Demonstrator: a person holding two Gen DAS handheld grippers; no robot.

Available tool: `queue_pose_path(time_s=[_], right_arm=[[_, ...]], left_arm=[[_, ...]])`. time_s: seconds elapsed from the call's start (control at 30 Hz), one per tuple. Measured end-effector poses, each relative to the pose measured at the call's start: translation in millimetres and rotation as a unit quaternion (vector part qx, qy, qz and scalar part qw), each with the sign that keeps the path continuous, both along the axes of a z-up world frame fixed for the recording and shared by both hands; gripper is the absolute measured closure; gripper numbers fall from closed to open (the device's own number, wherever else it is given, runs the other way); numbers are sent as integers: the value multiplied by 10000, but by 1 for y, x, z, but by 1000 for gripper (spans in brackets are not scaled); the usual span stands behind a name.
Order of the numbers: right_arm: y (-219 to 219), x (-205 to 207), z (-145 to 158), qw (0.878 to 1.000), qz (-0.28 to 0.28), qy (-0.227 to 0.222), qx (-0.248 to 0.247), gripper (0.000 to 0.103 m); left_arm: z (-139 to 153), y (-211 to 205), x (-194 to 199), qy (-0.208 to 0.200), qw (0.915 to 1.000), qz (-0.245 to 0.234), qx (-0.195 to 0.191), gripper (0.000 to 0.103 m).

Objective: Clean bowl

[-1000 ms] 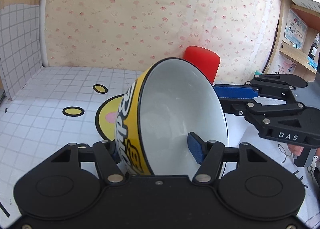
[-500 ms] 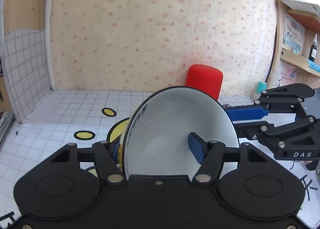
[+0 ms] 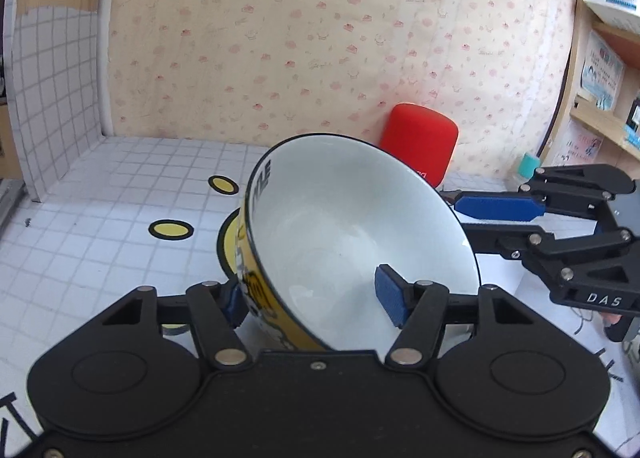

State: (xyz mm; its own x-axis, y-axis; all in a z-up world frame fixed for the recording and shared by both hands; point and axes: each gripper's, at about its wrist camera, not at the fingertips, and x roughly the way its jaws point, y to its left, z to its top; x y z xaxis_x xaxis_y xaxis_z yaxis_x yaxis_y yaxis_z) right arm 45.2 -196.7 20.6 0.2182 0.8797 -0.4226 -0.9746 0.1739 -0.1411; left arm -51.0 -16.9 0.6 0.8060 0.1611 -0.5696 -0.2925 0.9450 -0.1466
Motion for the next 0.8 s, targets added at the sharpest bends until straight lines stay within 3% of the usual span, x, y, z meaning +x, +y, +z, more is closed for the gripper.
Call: queue_pose_path(time_s=[0.17, 0.37, 0.57, 0.73, 0.8], right_arm=[[-2, 3, 0, 10000, -8, 1, -20, 77], [-5, -3, -4, 9991, 221, -142, -332, 78], [-6, -3, -3, 9992, 164, -144, -331, 76], [-9, -4, -6, 9989, -12, -122, -459, 42], [-13, -8, -11, 9985, 26, -89, -542, 24]], left_arm=[[1, -17, -1, 141, 9985, 0, 523, 38], [3, -25, -9, 113, 9978, -82, 651, 38], [4, -35, -22, 97, 9971, -259, 707, 39], [3, -29, -23, 92, 9982, -216, 556, 39], [3, -28, -23, 63, 9985, -229, 502, 39]])
